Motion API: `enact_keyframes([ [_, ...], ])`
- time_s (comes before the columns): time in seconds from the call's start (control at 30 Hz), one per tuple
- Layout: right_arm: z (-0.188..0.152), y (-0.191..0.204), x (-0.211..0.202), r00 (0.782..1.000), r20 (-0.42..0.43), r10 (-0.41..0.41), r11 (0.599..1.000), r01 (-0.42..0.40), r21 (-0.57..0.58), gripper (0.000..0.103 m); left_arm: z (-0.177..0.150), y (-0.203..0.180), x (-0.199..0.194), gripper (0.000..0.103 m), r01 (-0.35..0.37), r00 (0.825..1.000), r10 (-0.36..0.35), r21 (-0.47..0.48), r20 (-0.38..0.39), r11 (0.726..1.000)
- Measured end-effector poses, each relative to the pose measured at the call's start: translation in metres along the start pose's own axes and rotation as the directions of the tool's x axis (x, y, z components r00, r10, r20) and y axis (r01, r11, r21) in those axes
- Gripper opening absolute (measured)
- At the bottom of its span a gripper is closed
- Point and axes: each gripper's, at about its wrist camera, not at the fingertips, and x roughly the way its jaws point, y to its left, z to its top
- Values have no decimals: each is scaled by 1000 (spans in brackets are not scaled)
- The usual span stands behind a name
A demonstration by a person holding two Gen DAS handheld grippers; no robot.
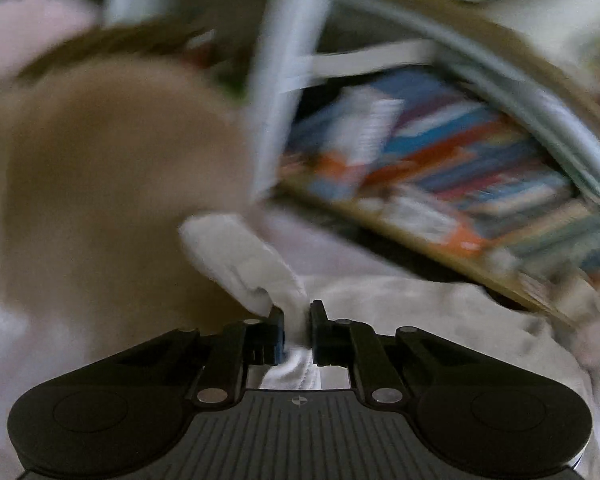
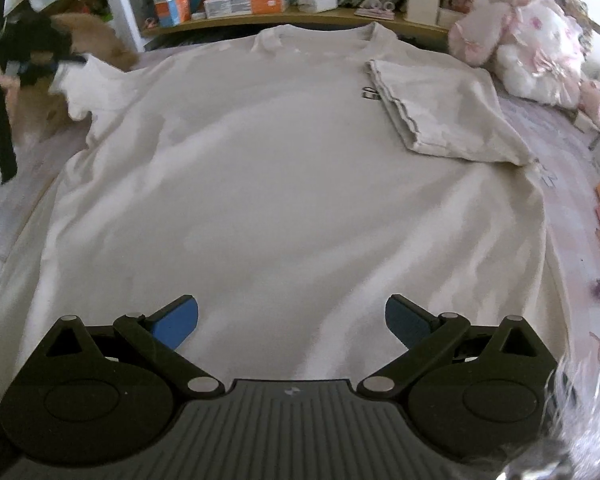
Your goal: Fold clothes
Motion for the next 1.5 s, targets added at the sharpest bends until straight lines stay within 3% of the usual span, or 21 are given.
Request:
enact_keyframes([
  [0.1, -3, -11, -3, 1000, 12, 4, 1000, -4, 19, 101, -9, -67, 2, 12, 55, 998, -53, 249, -13, 967],
  [0.17, -5, -20, -5, 1000, 13, 2, 999, -3, 34, 101, -29, -105, 12, 21, 96, 994, -62, 414, -94, 905],
  [0.27, -10, -35, -8, 1000, 10, -2, 998, 1, 61, 101, -69, -143, 41, 33, 86, 975, 45, 557, -217, 826],
  [0.3, -11, -39, -9, 1000, 10, -5, 998, 4, 69, 101, -76, -147, 44, 35, 85, 970, 58, 550, -237, 831],
  [0.37, -13, -47, -12, 1000, 11, -11, 997, 10, 81, 101, -85, -148, 44, 50, 111, 961, 33, 489, -276, 865],
  [0.43, -15, -52, -12, 1000, 6, -11, 995, 11, 96, 101, -88, -136, 32, 66, 157, 959, -40, 411, -279, 898],
  [0.47, -15, -56, -12, 1000, 3, -11, 995, 10, 104, 101, -88, -129, 25, 69, 184, 958, -84, 368, -273, 911],
  [0.53, -16, -59, -10, 1000, -4, -5, 993, 6, 117, 101, -87, -112, 12, 69, 199, 963, -130, 298, -237, 933],
  [0.67, -15, -60, -8, 1000, -5, 4, 994, -4, 107, 101, -83, -75, -4, 68, 160, 981, -130, 221, -144, 962],
  [0.77, -14, -56, -6, 1000, -12, 3, 997, -2, 73, 102, -87, -62, 2, 64, 168, 976, -139, 172, -166, 971],
  [0.9, -11, -50, -2, 1000, -26, -2, 1000, 3, 29, 102, -105, -76, 8, 64, 213, 956, -161, 205, -244, 955],
  [1.03, -10, -45, 1, 999, -34, -3, 1000, 4, 7, 102, -125, -93, -7, 68, 344, 912, -230, 327, -341, 880],
  [1.07, -10, -44, 1, 999, -35, -5, 1000, 6, 4, 102, -125, -90, -13, 68, 364, 907, -249, 336, -340, 868],
  [1.1, -10, -43, 1, 999, -35, -7, 1000, 7, 3, 102, -119, -82, -16, 68, 366, 908, -261, 318, -327, 875],
  [1.2, -12, -41, 2, 999, -34, -16, 1000, 16, -1, 102, -89, -43, -14, 68, 305, 932, -254, 181, -257, 935],
  [1.3, -13, -35, 4, 998, -39, -40, 999, 38, -32, 103, -56, -5, 5, 64, 169, 967, -156, 48, -199, 984],
  [1.4, -15, -30, 6, 997, -44, -60, 997, 58, -57, 103, -36, 10, 38, 63, 97, 976, -87, 43, -200, 994],
  [1.5, -16, -27, 6, 997, -48, -67, 997, 65, -50, 103, -28, 16, 67, 62, 78, 969, -68, 36, -238, 996],
])
